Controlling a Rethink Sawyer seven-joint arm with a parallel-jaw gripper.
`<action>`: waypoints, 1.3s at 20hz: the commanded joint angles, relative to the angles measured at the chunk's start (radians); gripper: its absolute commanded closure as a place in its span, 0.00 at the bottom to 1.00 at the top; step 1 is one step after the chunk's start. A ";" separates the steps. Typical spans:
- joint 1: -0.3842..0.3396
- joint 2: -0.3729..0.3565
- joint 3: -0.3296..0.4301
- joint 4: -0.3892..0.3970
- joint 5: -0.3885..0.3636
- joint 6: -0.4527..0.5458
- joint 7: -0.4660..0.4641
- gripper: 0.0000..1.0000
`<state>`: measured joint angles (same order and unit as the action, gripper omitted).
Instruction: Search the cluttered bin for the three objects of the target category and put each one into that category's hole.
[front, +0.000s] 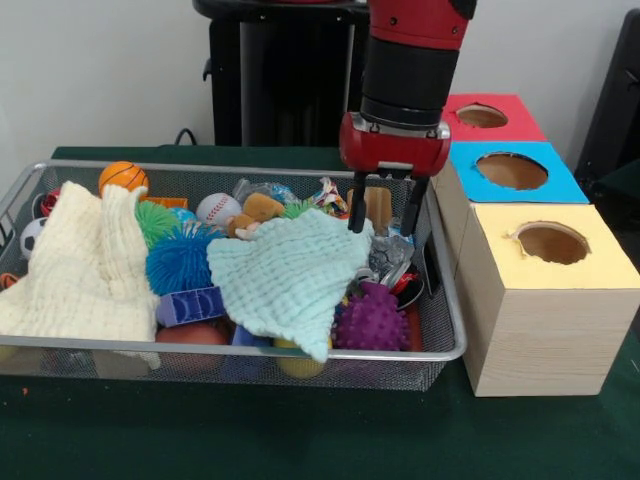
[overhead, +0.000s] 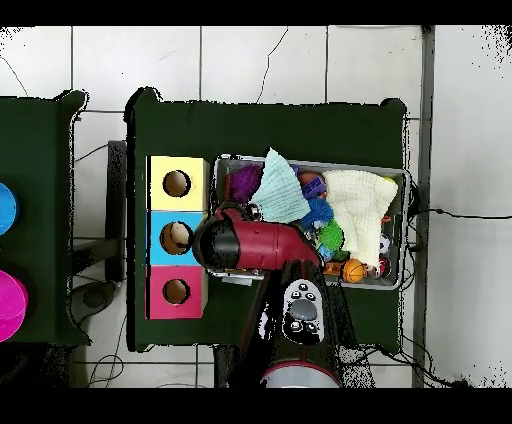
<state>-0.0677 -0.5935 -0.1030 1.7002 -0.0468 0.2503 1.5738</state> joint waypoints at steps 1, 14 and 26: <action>0.014 0.075 -0.034 0.031 0.052 -0.050 0.268 0.00; 0.027 0.041 0.013 0.084 0.138 -0.037 0.286 0.00; 0.078 0.024 -0.005 0.161 0.211 -0.087 0.312 0.00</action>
<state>0.0136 -0.5986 -0.1372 1.7595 0.1036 0.2328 1.5773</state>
